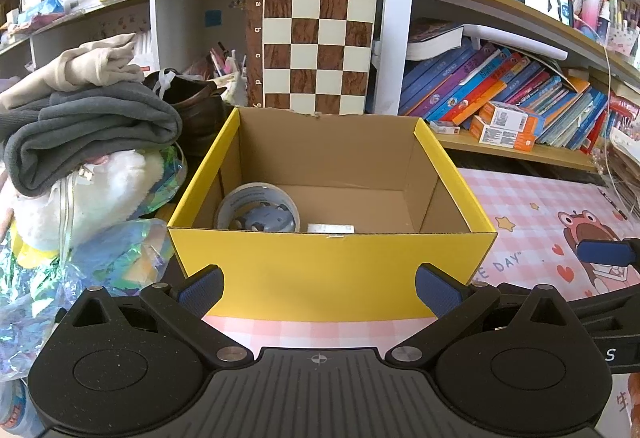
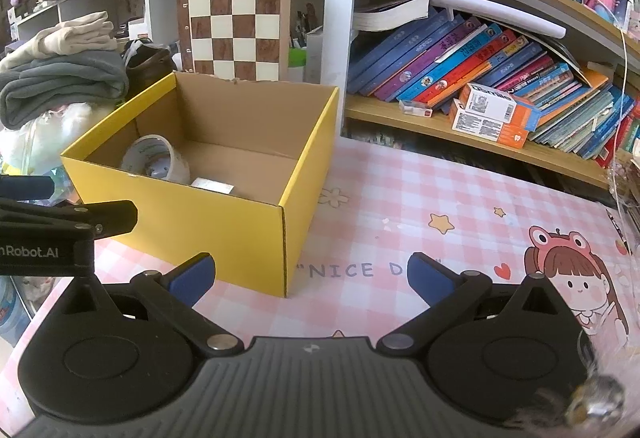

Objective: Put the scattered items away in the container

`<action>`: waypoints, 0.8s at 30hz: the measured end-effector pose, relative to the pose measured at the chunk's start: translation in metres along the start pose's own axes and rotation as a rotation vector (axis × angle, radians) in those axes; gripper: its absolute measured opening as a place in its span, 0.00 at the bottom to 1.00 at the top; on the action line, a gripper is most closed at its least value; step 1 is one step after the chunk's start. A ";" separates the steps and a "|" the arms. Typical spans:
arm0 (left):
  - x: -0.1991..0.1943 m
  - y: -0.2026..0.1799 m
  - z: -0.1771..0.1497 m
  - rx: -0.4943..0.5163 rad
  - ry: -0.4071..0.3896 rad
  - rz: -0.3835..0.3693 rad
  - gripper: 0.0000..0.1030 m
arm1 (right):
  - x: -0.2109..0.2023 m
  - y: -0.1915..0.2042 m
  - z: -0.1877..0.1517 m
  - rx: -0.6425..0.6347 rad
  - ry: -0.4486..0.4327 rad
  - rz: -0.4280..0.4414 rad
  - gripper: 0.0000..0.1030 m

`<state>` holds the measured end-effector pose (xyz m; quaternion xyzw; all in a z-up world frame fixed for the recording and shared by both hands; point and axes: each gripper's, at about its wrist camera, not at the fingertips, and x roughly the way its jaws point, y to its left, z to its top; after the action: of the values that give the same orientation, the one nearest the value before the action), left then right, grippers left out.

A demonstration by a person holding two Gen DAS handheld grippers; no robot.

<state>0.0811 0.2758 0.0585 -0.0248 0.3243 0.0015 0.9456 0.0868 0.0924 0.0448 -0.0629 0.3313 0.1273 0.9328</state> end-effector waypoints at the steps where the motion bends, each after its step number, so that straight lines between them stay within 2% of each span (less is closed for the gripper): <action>1: 0.000 0.000 0.000 0.000 0.000 0.000 1.00 | 0.000 0.000 0.000 0.000 0.000 0.000 1.00; 24: -0.003 -0.002 0.000 -0.002 0.000 -0.023 1.00 | -0.004 0.001 -0.001 -0.002 0.001 -0.005 1.00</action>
<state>0.0784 0.2742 0.0603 -0.0298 0.3240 -0.0092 0.9455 0.0835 0.0924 0.0465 -0.0648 0.3316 0.1252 0.9328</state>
